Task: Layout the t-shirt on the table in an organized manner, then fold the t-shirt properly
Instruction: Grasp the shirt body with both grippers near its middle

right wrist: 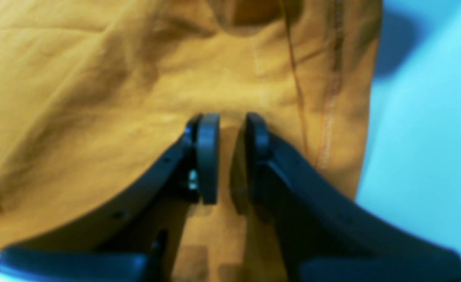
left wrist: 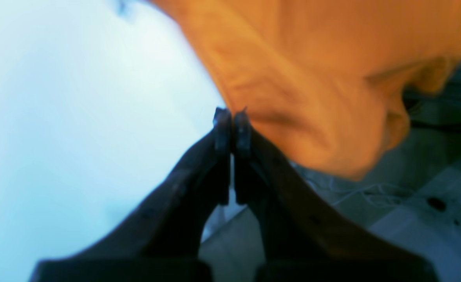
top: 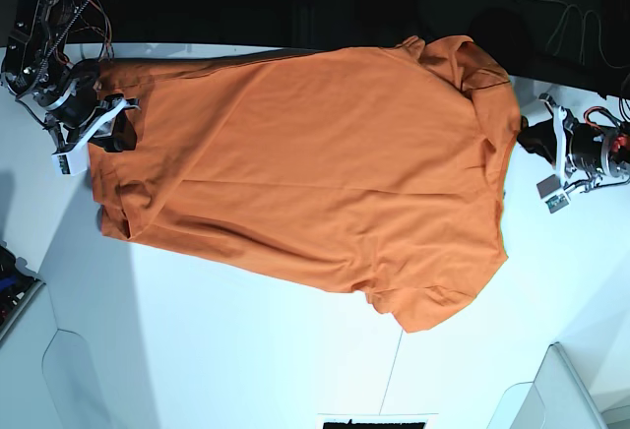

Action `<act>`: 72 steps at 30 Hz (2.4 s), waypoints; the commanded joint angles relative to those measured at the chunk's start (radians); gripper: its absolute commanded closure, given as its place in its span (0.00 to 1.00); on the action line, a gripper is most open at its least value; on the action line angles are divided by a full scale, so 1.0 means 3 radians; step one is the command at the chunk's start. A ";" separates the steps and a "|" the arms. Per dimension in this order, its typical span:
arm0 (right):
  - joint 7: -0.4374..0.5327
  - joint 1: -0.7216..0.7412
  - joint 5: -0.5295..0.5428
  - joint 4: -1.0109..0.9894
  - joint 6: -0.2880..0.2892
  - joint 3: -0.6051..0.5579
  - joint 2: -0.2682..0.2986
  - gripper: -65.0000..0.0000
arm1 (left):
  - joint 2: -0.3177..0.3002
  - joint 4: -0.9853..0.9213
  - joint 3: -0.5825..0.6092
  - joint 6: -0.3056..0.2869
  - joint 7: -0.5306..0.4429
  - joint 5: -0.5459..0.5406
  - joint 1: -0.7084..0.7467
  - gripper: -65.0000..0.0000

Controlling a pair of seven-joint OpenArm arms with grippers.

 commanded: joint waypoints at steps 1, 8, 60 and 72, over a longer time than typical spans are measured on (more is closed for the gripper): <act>-0.0107 0.0008 -0.0111 -0.0001 -0.0014 0.0010 0.0042 0.80 | -0.0104 0.0037 -0.0045 -0.0017 -0.0024 0.0013 0.0011 1.00; -0.0114 0.0008 -0.0093 0.0066 -0.0014 0.0029 0.0047 0.80 | -0.0104 0.0022 -0.0113 -0.0017 -0.0161 0.0364 0.0141 0.99; -0.0048 0.1986 -0.0347 -0.1541 -0.0139 -0.1198 0.0075 1.00 | 0.1996 -0.2241 0.0409 0.0107 -0.0609 0.1213 -0.1760 0.76; -0.0061 0.0905 -0.0111 -0.0053 -0.0277 -0.1164 0.0074 1.00 | 0.2388 -0.2692 0.0792 -0.0017 -0.0529 0.0996 -0.2524 0.76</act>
